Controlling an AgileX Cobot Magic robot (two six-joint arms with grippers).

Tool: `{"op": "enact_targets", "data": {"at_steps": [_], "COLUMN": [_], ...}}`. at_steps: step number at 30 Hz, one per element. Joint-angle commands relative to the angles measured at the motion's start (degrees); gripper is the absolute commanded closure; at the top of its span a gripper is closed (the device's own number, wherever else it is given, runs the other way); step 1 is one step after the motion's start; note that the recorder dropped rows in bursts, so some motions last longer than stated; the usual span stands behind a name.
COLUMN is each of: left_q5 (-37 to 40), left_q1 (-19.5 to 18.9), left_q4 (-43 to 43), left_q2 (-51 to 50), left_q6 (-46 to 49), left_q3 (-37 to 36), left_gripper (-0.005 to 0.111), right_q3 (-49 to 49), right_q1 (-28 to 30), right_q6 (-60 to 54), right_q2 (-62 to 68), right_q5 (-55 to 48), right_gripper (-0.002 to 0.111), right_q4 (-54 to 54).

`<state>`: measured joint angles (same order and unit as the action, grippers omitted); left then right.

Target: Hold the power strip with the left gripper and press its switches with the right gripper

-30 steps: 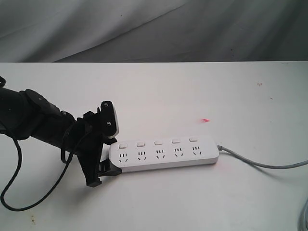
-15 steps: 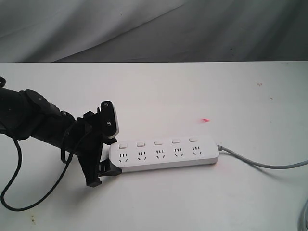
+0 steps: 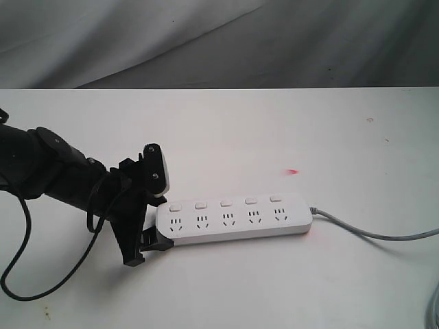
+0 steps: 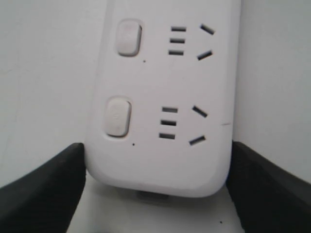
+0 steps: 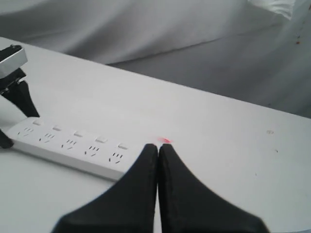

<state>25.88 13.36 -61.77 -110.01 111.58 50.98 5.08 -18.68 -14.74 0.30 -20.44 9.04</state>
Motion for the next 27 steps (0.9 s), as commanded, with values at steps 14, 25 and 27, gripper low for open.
{"op": "enact_targets", "data": {"at_steps": [14, 25, 27], "left_q5": [-0.65, -0.65, -0.65], "left_q1": [-0.06, -0.06, -0.06], "left_q4": [0.16, 0.16, 0.16], "left_q2": [-0.08, -0.08, -0.08], "left_q6": [-0.19, -0.19, -0.19], "left_q3": [0.33, 0.33, 0.33], "left_gripper": [0.051, 0.051, 0.051], "right_q3": [38.62, 51.26, 55.23], "right_q1": [-0.2, -7.43, -7.28], "right_q6": [3.3, 2.13, -13.62], "right_q2": [49.35, 70.67, 75.34], "right_q5": [-6.61, -14.08, -17.03], "right_gripper": [0.108, 0.108, 0.108], "right_q4": [-5.06, -2.43, 4.5]}}
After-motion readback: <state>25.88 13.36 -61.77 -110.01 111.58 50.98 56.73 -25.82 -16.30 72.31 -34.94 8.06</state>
